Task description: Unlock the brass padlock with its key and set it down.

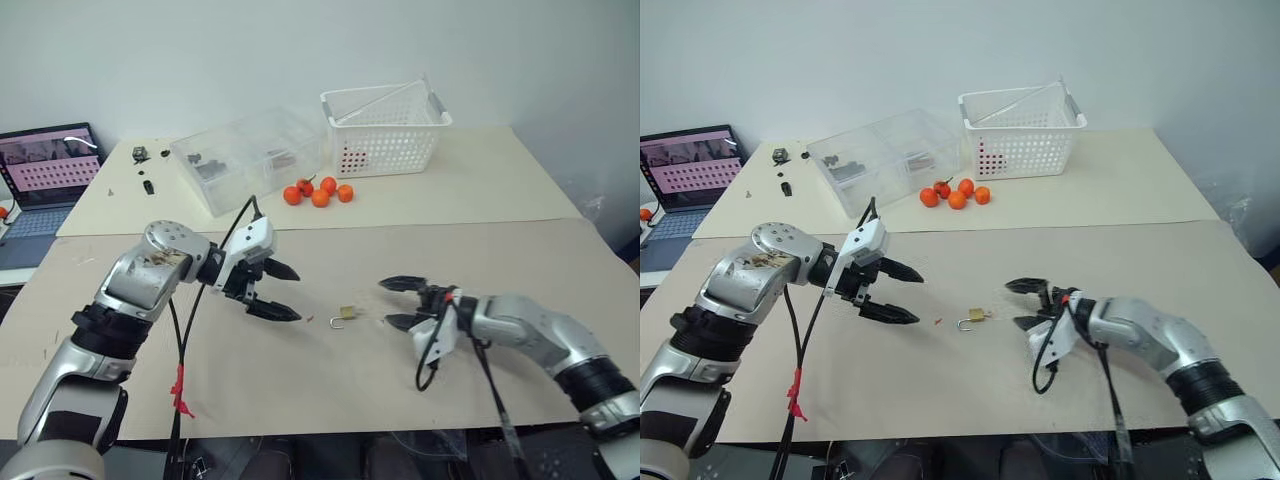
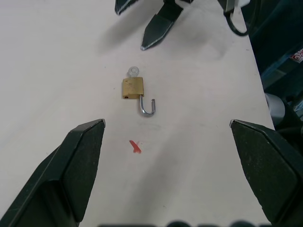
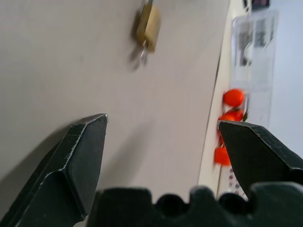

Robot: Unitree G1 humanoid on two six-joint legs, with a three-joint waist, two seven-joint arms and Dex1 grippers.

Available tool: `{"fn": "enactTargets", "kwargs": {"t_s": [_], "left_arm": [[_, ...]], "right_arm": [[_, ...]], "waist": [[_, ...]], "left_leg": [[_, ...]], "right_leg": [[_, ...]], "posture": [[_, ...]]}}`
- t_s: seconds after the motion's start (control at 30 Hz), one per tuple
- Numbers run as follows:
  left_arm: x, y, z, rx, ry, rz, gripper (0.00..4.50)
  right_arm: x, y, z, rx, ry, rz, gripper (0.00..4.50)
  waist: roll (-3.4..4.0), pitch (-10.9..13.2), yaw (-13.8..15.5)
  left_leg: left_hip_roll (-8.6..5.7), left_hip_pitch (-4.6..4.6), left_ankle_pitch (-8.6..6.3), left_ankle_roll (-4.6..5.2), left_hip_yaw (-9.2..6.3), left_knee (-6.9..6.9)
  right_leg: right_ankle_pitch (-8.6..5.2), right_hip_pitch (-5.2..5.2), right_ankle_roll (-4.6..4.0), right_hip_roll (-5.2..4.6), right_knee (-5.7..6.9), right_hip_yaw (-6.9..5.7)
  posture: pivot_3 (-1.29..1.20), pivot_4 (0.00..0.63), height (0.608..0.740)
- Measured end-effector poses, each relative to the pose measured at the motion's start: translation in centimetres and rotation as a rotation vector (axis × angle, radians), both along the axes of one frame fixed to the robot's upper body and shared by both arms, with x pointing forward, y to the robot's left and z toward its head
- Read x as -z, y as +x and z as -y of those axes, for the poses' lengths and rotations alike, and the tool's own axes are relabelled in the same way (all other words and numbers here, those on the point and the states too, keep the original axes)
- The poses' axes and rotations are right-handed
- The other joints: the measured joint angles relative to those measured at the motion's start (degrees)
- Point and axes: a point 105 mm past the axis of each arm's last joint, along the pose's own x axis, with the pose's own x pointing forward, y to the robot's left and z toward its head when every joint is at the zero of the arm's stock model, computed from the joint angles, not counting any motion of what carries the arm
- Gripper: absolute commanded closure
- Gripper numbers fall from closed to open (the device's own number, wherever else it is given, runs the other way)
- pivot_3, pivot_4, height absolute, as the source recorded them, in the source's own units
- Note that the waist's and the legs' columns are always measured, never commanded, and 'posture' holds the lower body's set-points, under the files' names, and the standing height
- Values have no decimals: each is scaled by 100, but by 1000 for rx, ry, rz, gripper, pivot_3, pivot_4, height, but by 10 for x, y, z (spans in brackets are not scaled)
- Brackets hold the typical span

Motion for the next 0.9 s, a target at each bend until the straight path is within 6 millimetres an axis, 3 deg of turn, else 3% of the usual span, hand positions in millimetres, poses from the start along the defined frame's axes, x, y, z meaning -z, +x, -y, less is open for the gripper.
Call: {"fn": "enactTargets", "kwargs": {"t_s": [0.1, 0.17, 0.37, 0.5, 0.63, 0.77, 0.9], "left_arm": [[-1, 2, 4, 10, -38, 41, 0], [-4, 5, 5, -7, -97, 85, 0], [-16, 9, -3, -98, -201, 175, 0], [-13, 8, -18, -159, -199, 175, 0], [3, 6, -49, -277, -148, 151, 0], [-8, 11, -66, -387, -179, 212, 0], [-19, 16, -76, -475, -208, 257, 0]], "right_arm": [[-5, -4, 4, 191, 259, -373, 47], [-20, -17, -2, 229, 418, -698, 47], [-67, -51, -16, 147, 557, -1102, 47], [-72, -57, -15, 156, 526, -1149, 47], [-91, -40, 1, 223, 565, -1058, 47], [-106, -20, 10, 269, 620, -963, 47], [-95, -8, 14, 322, 668, -958, 47]], "waist": [[-1, 1, -23], [3, 0, -36], [2, 2, 62], [8, 1, 117], [9, 3, 144], [8, 3, 172], [8, 3, 194]], "left_leg": [[41, -8, -8, 13, -4, 3], [47, -4, -23, 39, 0, 11], [51, -2, -26, 43, -3, 11], [47, -2, -27, 43, 3, 9], [50, -3, -27, 41, 10, 6], [53, -3, -28, 39, 12, 1], [48, -12, -28, 34, 15, 0]], "right_leg": [[6, 9, -12, 6, -3, 8], [11, 10, -20, 11, -4, 36], [13, 4, -23, 15, -12, 33], [13, -7, -23, 14, -9, 36], [13, -17, -23, 14, -10, 41], [13, -21, -23, 14, -17, 43], [14, -30, -23, 9, -7, 49]], "posture": [[0, 150, 740], [0, 150, 740], [0, 150, 740], [0, 150, 740], [0, 150, 740], [0, 150, 740], [0, 150, 740]]}}
